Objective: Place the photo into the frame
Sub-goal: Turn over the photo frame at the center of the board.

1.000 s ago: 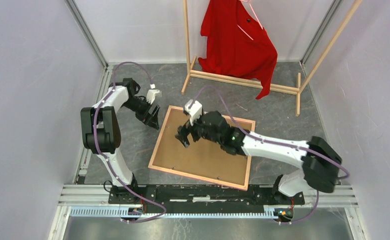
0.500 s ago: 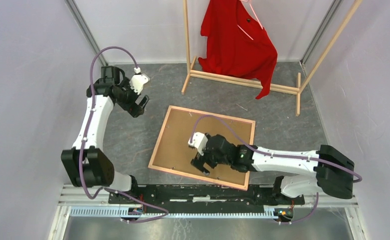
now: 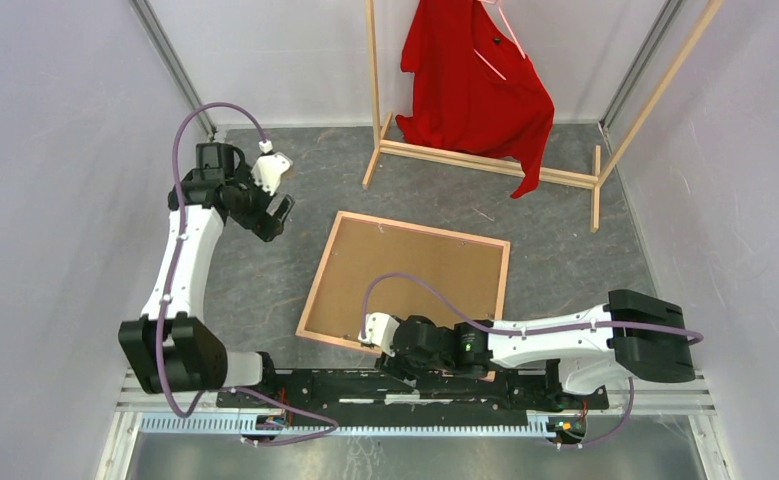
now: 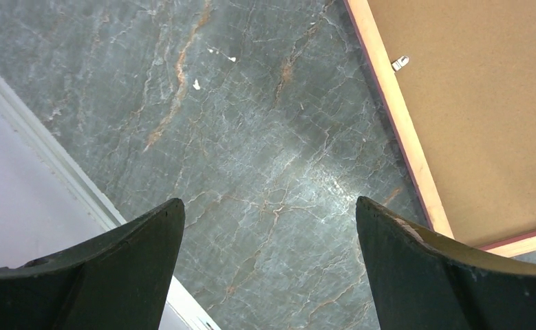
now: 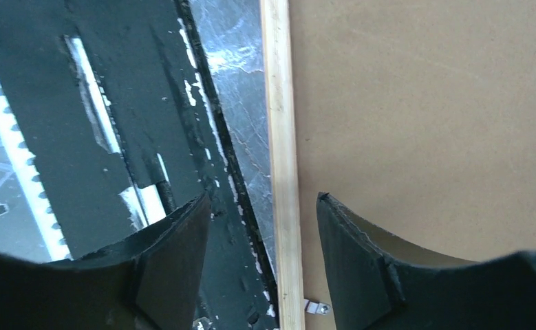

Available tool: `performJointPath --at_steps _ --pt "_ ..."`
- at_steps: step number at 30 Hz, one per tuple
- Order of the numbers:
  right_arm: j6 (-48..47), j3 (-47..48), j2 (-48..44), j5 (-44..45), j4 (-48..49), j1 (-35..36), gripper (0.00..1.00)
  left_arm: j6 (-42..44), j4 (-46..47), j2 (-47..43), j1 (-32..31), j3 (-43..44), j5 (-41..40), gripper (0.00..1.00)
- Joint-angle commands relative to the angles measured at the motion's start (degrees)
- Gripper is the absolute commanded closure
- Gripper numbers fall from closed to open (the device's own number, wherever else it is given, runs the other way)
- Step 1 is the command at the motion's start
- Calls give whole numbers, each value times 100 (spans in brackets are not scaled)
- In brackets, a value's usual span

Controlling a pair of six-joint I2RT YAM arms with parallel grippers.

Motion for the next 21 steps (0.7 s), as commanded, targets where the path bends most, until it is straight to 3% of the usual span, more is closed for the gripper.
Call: performJointPath --at_steps 1,6,14,21 --pt "16 -154 27 377 459 12 36 -211 274 -731 6 -117 269 0" --pt "-119 -326 145 315 776 -4 44 203 -650 -938 6 54 1432 0" --pt "-203 -423 358 281 874 -44 51 738 -1331 -1034 4 36 1930 0" --pt "-288 -357 346 296 815 -94 83 1992 -2231 -1239 6 -144 2440 0"
